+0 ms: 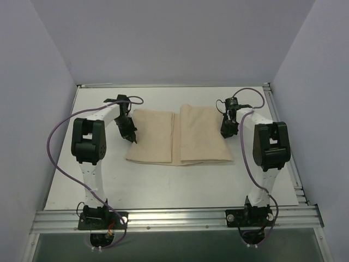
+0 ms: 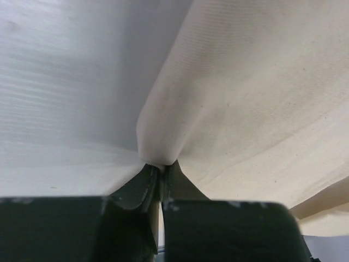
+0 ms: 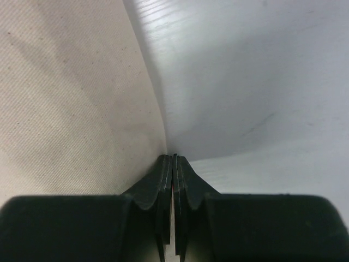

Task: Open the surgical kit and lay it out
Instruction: Open the surgical kit at the center of the board.

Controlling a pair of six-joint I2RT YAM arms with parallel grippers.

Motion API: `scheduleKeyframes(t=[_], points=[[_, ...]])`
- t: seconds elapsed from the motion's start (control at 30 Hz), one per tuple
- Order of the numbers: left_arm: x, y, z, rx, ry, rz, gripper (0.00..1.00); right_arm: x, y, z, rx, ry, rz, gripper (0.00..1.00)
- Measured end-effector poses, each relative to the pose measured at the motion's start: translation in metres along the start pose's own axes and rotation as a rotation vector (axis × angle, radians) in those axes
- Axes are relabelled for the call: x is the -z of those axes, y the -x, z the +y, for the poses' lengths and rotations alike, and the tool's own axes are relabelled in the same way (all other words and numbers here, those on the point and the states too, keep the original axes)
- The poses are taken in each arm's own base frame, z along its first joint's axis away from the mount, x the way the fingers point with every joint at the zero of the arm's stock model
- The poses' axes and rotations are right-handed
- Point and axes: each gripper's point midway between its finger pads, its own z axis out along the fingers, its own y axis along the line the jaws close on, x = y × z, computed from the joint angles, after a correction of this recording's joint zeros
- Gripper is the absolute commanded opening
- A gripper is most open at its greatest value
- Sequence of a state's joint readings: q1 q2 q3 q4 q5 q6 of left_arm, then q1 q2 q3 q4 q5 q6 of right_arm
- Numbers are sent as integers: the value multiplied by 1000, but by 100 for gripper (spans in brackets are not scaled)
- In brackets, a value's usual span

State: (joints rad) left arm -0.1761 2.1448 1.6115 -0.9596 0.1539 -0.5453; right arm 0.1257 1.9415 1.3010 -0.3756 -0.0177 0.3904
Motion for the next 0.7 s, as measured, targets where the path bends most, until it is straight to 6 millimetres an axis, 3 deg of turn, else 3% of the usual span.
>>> scheduleKeyframes(t=[0.2,0.4,0.43,0.5,0.6,0.63,0.67,0.7], points=[[9,35,37,62,32,-39,2,0,-7,34,12,74,26,0],[19,75,78,119,91,-113,4,-7,4,77,52,146,26,0],[21,78,84,131,99,-120,13,-8,6,83,58,155,23,0],[24,82,95,146,114,-124,27,-10,12,88,65,161,15,10],[25,84,106,163,130,-127,43,-9,26,91,83,144,1,35],[25,85,109,164,133,-128,51,-6,33,90,92,131,-13,50],[25,85,110,163,136,-129,71,0,42,92,106,118,-37,55],[25,84,111,158,138,-129,74,7,50,91,118,101,-58,59]])
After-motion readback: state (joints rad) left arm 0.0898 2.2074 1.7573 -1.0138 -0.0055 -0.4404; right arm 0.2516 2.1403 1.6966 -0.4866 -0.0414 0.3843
